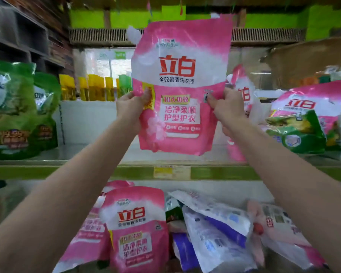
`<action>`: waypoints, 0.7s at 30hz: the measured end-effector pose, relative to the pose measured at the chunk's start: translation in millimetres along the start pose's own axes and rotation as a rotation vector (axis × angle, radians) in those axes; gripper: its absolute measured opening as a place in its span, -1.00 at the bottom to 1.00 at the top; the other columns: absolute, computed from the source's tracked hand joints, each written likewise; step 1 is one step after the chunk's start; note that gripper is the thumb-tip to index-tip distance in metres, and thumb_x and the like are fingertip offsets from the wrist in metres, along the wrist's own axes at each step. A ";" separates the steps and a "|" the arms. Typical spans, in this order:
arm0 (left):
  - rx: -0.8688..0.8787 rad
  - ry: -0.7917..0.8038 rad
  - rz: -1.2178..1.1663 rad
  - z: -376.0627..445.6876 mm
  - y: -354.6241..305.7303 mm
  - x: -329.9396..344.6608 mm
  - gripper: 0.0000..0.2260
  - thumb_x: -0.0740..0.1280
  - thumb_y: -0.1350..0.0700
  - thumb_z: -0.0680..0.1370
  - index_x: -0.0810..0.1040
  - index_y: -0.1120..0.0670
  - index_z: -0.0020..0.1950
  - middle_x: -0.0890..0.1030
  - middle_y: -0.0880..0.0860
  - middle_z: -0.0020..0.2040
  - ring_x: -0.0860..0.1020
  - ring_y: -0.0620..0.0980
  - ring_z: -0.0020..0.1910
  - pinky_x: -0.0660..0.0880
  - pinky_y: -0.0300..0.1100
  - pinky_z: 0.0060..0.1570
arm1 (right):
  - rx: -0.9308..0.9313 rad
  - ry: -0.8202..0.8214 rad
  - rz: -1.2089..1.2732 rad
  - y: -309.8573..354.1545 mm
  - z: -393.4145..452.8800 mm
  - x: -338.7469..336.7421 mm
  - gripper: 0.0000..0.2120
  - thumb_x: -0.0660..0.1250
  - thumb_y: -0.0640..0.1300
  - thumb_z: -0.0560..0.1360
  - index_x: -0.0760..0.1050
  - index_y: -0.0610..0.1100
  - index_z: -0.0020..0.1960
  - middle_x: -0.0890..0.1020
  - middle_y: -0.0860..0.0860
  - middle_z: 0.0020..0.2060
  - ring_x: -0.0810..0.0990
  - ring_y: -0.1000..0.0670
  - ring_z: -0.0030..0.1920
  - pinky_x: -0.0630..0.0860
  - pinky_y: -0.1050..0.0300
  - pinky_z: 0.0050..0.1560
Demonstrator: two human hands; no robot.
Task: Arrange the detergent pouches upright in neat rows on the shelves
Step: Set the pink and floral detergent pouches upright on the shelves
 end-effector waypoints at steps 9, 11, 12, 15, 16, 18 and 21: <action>-0.211 -0.021 0.091 27.5 78.2 -14.7 -0.80 0.38 0.13 0.49 0.54 0.17 0.07 0.64 0.08 -0.20 0.64 0.02 -0.28 0.60 -0.10 -0.29 | 0.079 -0.076 -0.078 -67.9 7.4 22.4 -0.89 0.34 -0.16 0.47 0.59 -0.15 -0.03 0.66 -0.09 -0.09 0.63 -0.11 -0.01 0.55 -0.07 0.07; -0.061 -0.108 0.284 27.0 63.1 -20.1 -0.76 0.39 0.10 0.48 0.51 0.13 0.10 0.64 0.08 -0.05 0.64 0.05 -0.09 0.61 -0.01 -0.08 | 0.043 -0.058 -0.177 -61.3 5.0 22.1 -0.89 0.33 -0.15 0.48 0.56 -0.17 -0.05 0.66 -0.10 -0.09 0.61 -0.09 -0.05 0.51 0.09 -0.08; 0.045 -0.162 0.396 20.0 50.5 -21.6 -0.67 0.41 0.08 0.46 0.46 0.12 0.17 0.60 0.08 0.08 0.61 0.05 0.05 0.57 0.02 0.04 | 0.019 -0.029 -0.232 -57.9 4.2 23.7 -0.85 0.32 -0.14 0.48 0.55 -0.22 -0.03 0.65 -0.11 -0.09 0.60 -0.09 -0.08 0.47 0.16 -0.17; 0.292 -0.230 0.563 -24.4 27.7 -11.5 -0.44 0.45 0.04 0.41 0.31 0.14 0.32 0.46 0.11 0.27 0.44 0.07 0.27 0.45 0.07 0.25 | -0.042 0.041 -0.301 -42.8 -17.2 15.9 -0.78 0.34 -0.09 0.47 0.47 -0.25 -0.02 0.55 0.06 -0.23 0.52 0.09 -0.26 0.38 0.36 -0.37; 0.337 -0.179 0.553 -42.2 28.9 0.4 -0.45 0.44 0.03 0.42 0.31 0.14 0.32 0.46 0.10 0.25 0.45 0.07 0.26 0.45 0.08 0.24 | -0.067 0.071 -0.303 -39.4 -27.6 10.3 -0.78 0.35 -0.07 0.47 0.44 -0.20 -0.01 0.53 0.10 -0.20 0.51 0.12 -0.22 0.43 0.35 -0.26; 0.367 -0.046 0.523 -80.7 40.9 30.3 -0.49 0.41 0.02 0.44 0.32 0.12 0.31 0.47 0.08 0.21 0.46 0.04 0.21 0.46 0.04 0.22 | -0.070 0.157 -0.289 -39.9 -45.9 -5.2 -0.65 0.34 -0.04 0.47 0.48 -0.21 0.17 0.60 0.01 -0.01 0.56 0.03 0.01 0.51 0.10 0.09; 0.414 0.077 0.502 -137.6 53.8 80.8 -0.54 0.39 0.04 0.46 0.36 0.10 0.30 0.48 0.01 0.17 0.46 -0.04 0.18 0.43 -0.08 0.23 | -0.098 0.192 -0.156 -43.0 -57.6 -54.7 -0.86 0.33 -0.07 0.49 0.60 -0.11 -0.04 0.68 0.00 -0.15 0.64 0.01 -0.04 0.56 -0.07 0.13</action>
Point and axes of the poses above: each hand's wrist, its own z-axis towards the middle knuckle, its own x-axis out of the palm, y = z × x, the point moved 10 cm from there along z, towards the middle knuckle
